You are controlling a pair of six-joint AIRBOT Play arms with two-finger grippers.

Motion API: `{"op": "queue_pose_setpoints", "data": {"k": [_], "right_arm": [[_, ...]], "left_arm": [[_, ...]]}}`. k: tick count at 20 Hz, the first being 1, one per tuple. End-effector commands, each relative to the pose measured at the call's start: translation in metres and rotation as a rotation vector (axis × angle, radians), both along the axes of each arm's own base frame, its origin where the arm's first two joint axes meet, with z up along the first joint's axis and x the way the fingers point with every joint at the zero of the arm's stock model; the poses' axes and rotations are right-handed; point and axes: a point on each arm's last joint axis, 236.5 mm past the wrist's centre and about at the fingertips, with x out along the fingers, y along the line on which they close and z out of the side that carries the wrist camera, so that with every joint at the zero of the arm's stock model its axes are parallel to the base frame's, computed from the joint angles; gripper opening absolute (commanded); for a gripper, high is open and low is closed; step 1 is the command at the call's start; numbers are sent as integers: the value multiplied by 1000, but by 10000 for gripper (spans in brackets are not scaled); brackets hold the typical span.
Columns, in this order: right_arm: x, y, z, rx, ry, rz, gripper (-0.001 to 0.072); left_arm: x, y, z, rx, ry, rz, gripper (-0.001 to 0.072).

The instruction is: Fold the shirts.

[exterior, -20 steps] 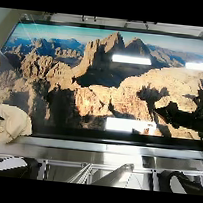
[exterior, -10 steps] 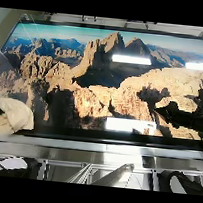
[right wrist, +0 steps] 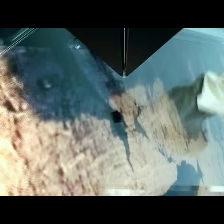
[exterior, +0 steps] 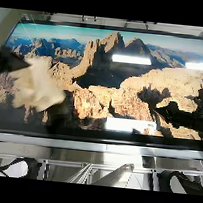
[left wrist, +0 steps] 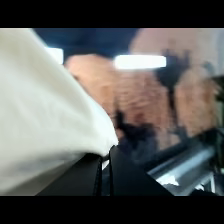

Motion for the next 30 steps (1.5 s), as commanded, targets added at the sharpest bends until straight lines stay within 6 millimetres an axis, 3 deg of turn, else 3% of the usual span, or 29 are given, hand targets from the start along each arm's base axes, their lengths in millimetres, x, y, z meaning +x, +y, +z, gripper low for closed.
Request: {"op": "queue_pose_setpoints", "data": {"k": [1, 3, 4, 5, 6, 8, 10, 13, 14, 15, 18, 20, 21, 24, 25, 27, 28, 30], "right_arm": [[0, 0, 0, 0, 0, 1, 18], [0, 0, 0, 1, 0, 1, 18], [0, 0, 0, 0, 0, 1, 18], [0, 0, 0, 0, 0, 1, 18], [0, 0, 0, 0, 0, 1, 18], [0, 0, 0, 0, 0, 1, 18], [0, 0, 0, 0, 0, 1, 18], [0, 0, 0, 0, 0, 1, 18], [0, 0, 0, 0, 0, 1, 18], [0, 0, 0, 0, 0, 1, 18], [0, 0, 0, 1, 0, 0, 18], [1, 0, 0, -1, -2, -3, 18], [1, 0, 0, -2, -2, -3, 18], [10, -9, 0, -21, -25, -45, 18], [14, -12, 0, -29, -37, -64, 18], [23, -21, 1, -49, -60, -103, 18], [24, -22, 1, -51, -64, -109, 18], [24, -22, 1, -50, -62, -109, 18]], "left_arm": [[6, -83, 69, -69, -206, -149, 16], [15, -103, 80, -43, -281, -158, 19], [19, -109, 80, -13, -302, -155, 93], [23, -112, 76, 22, -318, -149, 330], [26, -118, 71, 43, -321, -155, 397], [29, -130, 61, 38, -304, -177, 720], [35, -134, 47, 34, -271, -186, 718], [37, -124, 22, 35, -189, -203, 716], [37, -119, 12, 34, -153, -208, 688], [36, -115, 1, 30, -114, -218, 607], [27, -116, -43, 5, 51, -291, 299], [26, -123, -76, 14, 129, -314, 54], [30, -124, -96, 51, 141, -294, -4], [44, -121, -146, 154, 144, -227, -2], [45, -124, -155, 153, 149, -223, 100], [49, -129, -168, 159, 157, -215, 707], [52, -132, -176, 162, 162, -212, 674], [51, -137, -195, 175, 189, -223, 679]]}}
